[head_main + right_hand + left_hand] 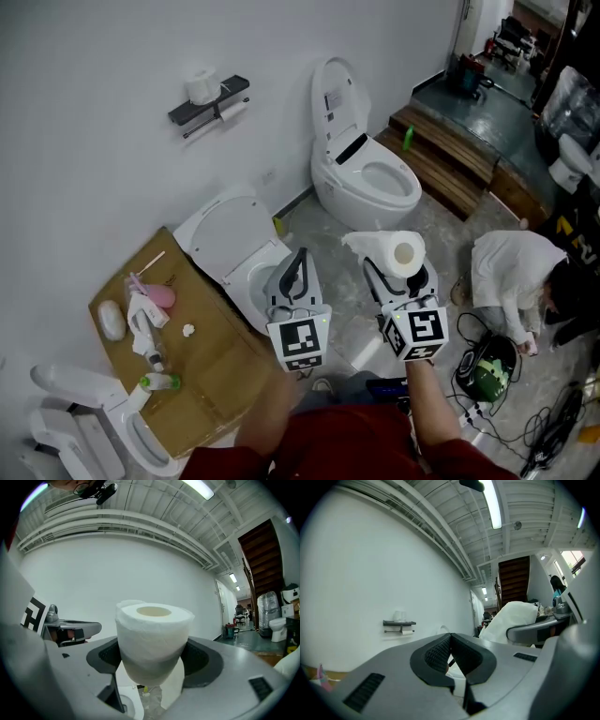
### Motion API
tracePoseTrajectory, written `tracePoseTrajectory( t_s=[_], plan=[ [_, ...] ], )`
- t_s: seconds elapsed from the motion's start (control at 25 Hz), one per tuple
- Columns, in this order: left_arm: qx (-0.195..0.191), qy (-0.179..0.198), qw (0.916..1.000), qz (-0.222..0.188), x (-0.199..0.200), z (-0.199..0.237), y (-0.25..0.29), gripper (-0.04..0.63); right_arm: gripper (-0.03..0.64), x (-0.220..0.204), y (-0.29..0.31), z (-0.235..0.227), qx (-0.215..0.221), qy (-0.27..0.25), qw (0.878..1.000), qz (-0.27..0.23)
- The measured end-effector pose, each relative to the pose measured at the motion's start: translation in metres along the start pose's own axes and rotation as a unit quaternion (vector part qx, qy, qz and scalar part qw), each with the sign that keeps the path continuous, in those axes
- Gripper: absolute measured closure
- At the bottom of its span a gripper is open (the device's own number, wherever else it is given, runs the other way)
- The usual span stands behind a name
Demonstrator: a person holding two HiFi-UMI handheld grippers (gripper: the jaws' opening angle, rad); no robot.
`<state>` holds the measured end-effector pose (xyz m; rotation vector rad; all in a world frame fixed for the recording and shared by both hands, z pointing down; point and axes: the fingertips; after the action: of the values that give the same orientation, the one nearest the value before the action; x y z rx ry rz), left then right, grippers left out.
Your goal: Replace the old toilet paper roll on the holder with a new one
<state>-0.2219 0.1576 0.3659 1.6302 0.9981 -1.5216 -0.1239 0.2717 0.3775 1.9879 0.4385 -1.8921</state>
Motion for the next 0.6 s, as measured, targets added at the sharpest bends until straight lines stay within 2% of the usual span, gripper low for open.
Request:
tracePoseTrajectory(
  t_s=[0.24,0.6],
  plan=[
    [0.004,0.002,1.0000,0.003,-0.010,-0.009,0.050,0.580,0.230,-0.006,0.041,-0.035,0.006,0.004,1.000,-0.002],
    [0.032,0.015,0.9994,0.007,-0.002,-0.042,0.168,0.580,0.230,0.003,0.127,-0.131,0.036,0.008,0.999,-0.003]
  ],
)
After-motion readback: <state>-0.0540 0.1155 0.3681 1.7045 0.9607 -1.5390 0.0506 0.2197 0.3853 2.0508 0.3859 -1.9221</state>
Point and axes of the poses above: the fingertips, and each gripper's own axes: y forward along the fingers, z to its left, x out of its top, and after that the axes turned 1 degree about y, right-handed
